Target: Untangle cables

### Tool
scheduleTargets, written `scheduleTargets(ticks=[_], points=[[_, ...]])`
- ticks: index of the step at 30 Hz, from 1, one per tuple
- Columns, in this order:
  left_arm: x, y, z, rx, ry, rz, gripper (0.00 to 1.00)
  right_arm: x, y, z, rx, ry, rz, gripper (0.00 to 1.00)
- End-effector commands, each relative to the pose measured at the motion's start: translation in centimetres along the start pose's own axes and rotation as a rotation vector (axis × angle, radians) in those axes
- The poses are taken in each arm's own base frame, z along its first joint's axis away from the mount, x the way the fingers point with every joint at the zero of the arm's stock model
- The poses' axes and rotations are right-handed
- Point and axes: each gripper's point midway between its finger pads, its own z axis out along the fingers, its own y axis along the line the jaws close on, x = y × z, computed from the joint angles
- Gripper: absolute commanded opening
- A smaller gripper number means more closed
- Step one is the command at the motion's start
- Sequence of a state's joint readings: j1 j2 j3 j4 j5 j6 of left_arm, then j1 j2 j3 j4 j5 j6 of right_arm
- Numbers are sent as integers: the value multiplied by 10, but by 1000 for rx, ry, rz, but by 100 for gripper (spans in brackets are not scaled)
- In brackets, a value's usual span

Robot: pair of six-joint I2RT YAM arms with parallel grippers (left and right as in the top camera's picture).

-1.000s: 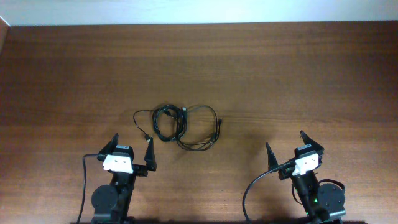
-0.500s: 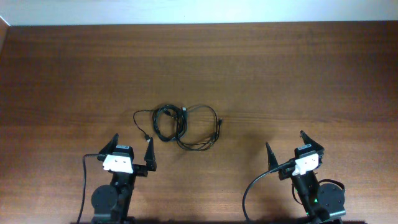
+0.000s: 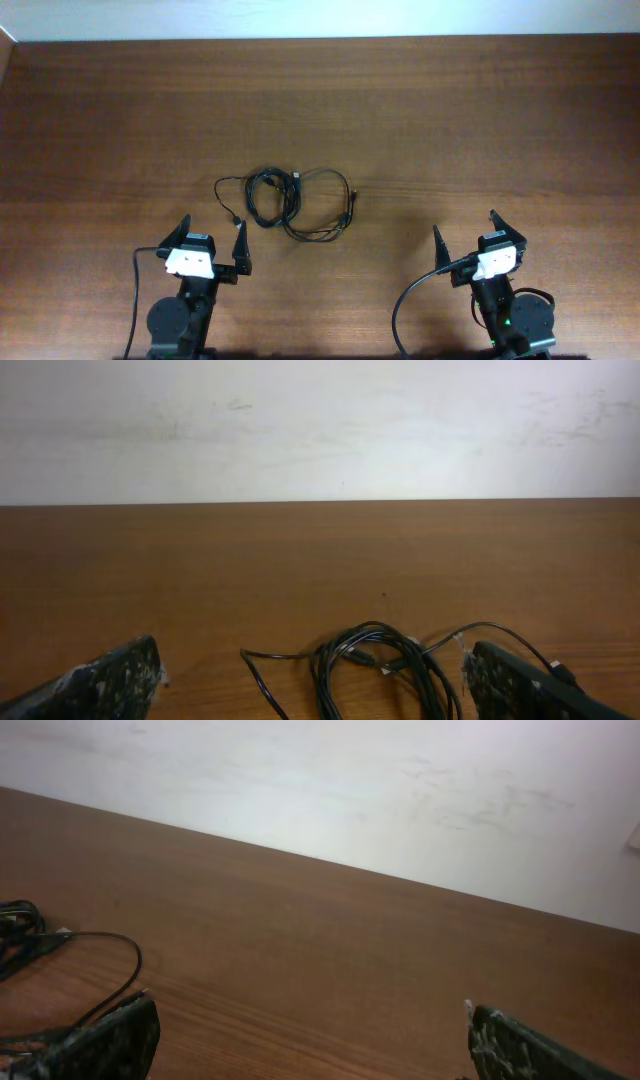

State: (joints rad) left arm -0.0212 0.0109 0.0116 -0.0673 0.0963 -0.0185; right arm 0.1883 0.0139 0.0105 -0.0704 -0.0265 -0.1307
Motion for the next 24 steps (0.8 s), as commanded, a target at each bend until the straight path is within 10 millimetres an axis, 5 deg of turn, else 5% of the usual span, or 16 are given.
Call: scheduleTargets(ticks=[1,3,8,15,18,24], points=[[-8,-10,-1,55,-28,15,99,-1,-4,0,20,-7,4,99],[-25,-33,-6,188,-84,28,99,-1,-4,0,20,-8,4,99],[-33,-40,-8,229,-111,35,99,0,-3,0,18,-6,8,98],[-27,-76,-21,452,-93,44,99,-15,47,-8,-283,-79,0,99],[-30,-84,-25,500,-100,49,99,-20,48,-9,-288,-95,-3,99],[-75,-87,-45,508,-106,49,99,-84,42,-29,-286,-194,-14,98]])
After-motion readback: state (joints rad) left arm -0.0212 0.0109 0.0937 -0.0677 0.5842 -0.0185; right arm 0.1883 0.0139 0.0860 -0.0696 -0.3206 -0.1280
